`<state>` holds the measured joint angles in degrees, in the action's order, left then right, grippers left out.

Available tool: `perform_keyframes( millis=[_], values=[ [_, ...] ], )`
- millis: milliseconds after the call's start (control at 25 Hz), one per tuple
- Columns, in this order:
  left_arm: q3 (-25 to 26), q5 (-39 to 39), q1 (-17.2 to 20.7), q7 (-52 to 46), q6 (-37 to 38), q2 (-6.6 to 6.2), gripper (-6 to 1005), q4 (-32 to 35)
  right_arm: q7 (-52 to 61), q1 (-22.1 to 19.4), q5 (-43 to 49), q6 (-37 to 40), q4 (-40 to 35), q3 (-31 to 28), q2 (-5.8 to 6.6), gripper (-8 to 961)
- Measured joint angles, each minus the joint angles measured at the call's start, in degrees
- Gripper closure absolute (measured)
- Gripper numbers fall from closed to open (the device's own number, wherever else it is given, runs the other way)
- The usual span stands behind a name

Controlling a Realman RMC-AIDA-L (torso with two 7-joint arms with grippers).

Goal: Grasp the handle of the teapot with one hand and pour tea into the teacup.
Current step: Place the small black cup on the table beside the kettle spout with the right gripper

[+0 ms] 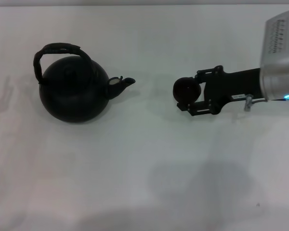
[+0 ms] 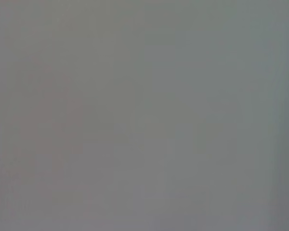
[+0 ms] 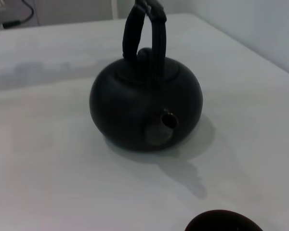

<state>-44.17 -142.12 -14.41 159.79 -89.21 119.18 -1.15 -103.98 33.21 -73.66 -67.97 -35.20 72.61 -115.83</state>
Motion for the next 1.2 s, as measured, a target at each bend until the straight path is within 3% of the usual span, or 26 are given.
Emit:
perform_keyframes(
  millis=[360,1200],
  values=[
    [-0.04,0.00,0.01,0.11,0.00,0.00,257,0.00,1.27,0.69,-1.33,6.05,0.30,8.60,-0.26,249],
    [-0.04,0.00,-0.20,0.18,0.43,-0.09,259,0.02,1.34,0.13,-1.45,9.44,1.21,10.62,-0.18,247]
  ],
)
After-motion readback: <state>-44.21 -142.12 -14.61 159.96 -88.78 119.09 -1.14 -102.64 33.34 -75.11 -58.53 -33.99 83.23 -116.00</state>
